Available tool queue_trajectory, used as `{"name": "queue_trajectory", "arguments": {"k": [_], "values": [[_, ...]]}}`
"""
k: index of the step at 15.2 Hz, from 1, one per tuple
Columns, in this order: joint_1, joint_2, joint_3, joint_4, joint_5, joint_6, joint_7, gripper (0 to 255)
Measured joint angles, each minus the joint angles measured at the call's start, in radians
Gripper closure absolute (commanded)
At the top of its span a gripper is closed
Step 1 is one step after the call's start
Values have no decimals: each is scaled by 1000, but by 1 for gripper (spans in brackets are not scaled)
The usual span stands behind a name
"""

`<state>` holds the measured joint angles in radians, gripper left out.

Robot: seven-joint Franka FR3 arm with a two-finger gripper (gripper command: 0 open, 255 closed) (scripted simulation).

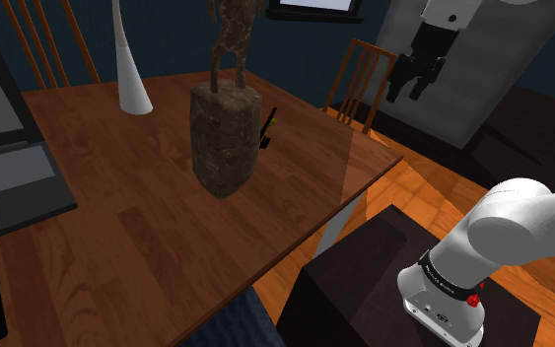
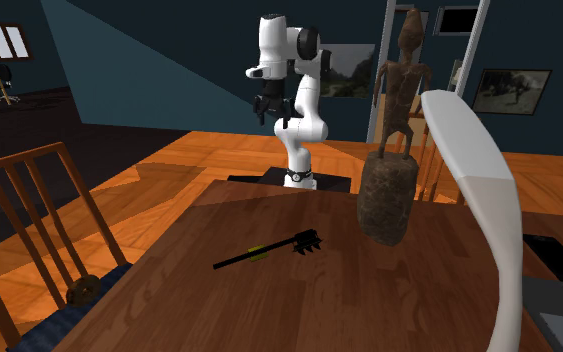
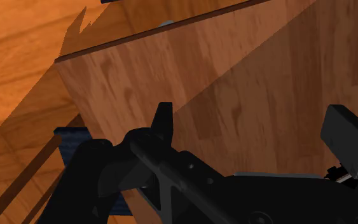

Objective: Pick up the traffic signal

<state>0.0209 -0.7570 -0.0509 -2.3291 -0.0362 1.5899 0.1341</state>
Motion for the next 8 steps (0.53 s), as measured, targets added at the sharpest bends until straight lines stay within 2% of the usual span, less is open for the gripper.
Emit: {"name": "queue_trajectory", "arguments": {"k": [4, 8], "values": [[0, 65, 30, 12, 20, 43, 60, 0], [-4, 204, 78, 58, 47, 119, 168, 0]]}}
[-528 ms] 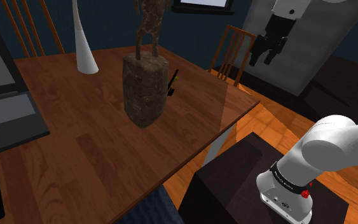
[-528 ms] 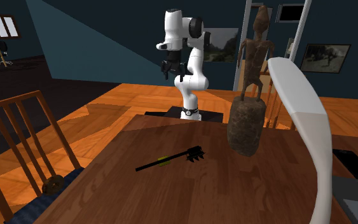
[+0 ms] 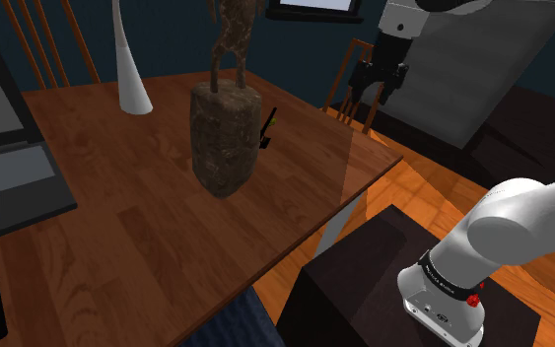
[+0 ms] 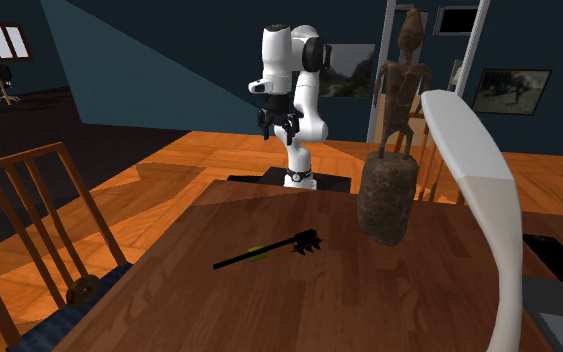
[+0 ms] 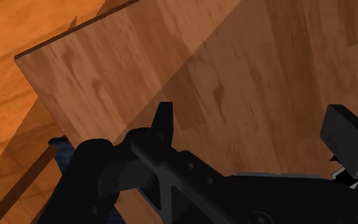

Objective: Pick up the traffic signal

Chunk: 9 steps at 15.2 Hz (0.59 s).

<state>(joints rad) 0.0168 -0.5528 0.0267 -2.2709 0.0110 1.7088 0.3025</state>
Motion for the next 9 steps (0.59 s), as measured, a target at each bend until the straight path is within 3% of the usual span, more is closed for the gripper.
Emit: {"name": "queue_trajectory", "arguments": {"k": [9], "values": [[-12, 349, 74, 184, 15, 126, 232, 0]]}}
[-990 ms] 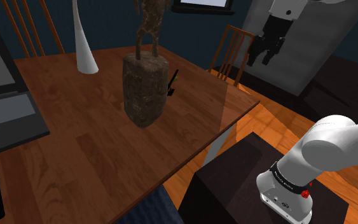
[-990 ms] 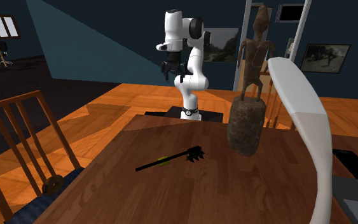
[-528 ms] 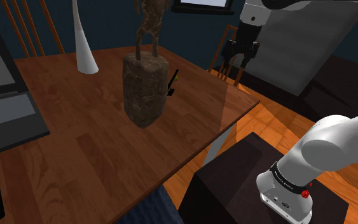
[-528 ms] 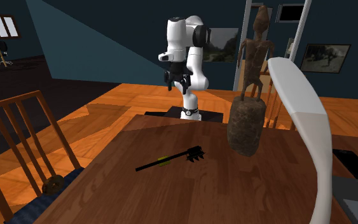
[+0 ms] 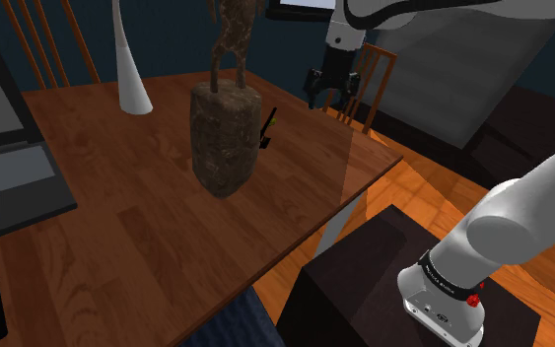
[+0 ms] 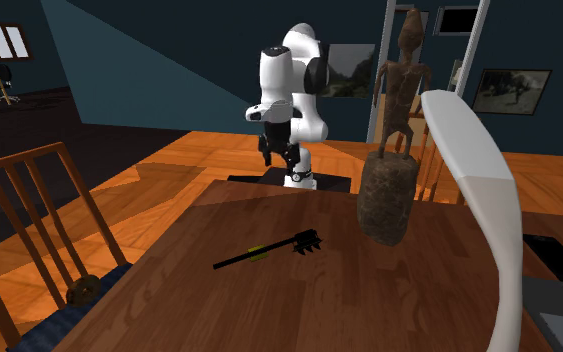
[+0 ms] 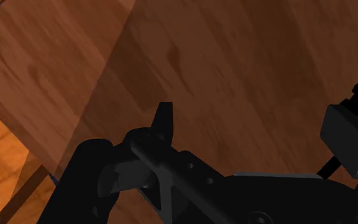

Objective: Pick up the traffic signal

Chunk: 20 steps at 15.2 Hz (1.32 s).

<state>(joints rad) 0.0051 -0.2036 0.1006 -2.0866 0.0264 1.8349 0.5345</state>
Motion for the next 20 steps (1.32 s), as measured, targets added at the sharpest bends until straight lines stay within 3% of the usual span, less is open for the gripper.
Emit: {"name": "queue_trajectory", "arguments": {"k": [10, 17, 20], "values": [[14, 413, 19, 341, -26, 31, 235, 0], [29, 716, -4, 680, -35, -32, 353, 0], [32, 747, -6, 692, -35, -15, 365, 0]]}}
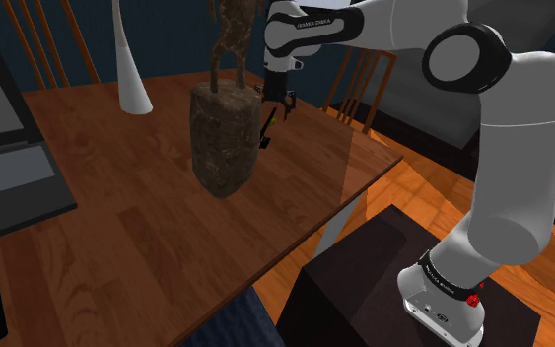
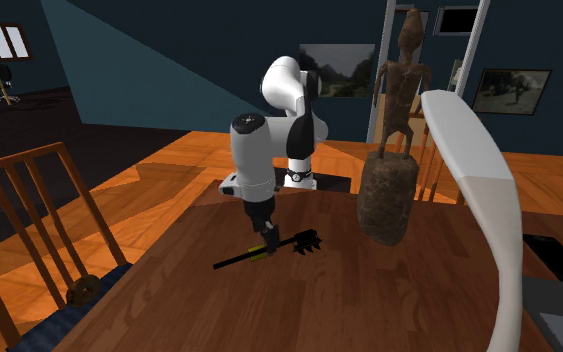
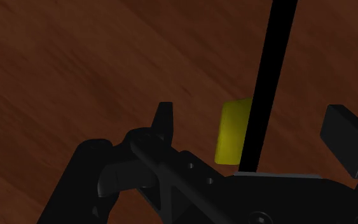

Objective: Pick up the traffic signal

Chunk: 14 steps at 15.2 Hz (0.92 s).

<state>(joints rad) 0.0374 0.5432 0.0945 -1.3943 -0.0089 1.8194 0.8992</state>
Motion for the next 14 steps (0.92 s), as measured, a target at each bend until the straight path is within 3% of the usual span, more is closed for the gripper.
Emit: {"name": "queue_trajectory", "arguments": {"k": [5, 6, 14], "values": [[1, 27, -1, -22, -2, 49, 1, 0], [1, 29, -2, -24, -2, 53, 1, 255], [0, 29, -2, -28, -2, 58, 0, 255]]}}
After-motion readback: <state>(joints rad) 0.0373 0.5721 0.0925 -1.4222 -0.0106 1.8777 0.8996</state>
